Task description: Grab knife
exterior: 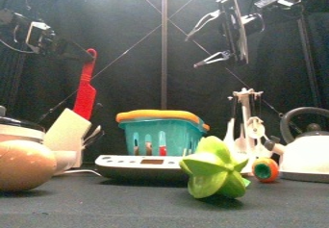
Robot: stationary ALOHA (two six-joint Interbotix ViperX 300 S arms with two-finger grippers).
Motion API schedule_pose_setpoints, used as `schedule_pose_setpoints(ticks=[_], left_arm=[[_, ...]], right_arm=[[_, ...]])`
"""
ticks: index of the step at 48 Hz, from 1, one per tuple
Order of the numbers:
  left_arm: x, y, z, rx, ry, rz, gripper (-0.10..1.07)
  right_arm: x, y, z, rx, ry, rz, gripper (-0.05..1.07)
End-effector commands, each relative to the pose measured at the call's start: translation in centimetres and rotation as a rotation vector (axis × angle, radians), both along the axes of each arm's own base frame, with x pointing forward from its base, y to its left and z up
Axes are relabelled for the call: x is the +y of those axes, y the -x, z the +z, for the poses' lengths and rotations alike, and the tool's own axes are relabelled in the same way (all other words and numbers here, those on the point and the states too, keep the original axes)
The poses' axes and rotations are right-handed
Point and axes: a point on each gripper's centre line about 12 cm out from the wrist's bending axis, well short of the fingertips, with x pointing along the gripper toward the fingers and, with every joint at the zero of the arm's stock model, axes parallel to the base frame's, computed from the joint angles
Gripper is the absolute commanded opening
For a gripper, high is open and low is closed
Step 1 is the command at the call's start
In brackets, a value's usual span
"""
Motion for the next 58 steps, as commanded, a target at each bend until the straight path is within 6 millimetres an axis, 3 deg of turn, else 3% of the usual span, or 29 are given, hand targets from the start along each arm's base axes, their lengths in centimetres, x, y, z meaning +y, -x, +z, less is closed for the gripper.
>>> schedule_pose_setpoints(ticks=[1,23,45,58], left_arm=[[0.1,-0.3,1.6,-0.041,-0.018,0.002,0.48],[0.3,-0.8,4.3,-0.102,-0.043,0.001,0.48],[0.2,-0.9,5.7,-0.146,-0.027,-0.004,0.48],[-0.3,-1.4,8.3,-0.269,0.165,-0.009,0.48]], right_arm=[[0.0,0.0,0.7,-0.020,0.008,0.004,0.98],[0.0,0.0,0.6,-0.018,0.007,0.002,0.98],[0.1,0.2,1.3,-0.035,0.028,0.013,0.98],[0.2,1.3,5.7,-0.136,0.137,0.027,0.98]])
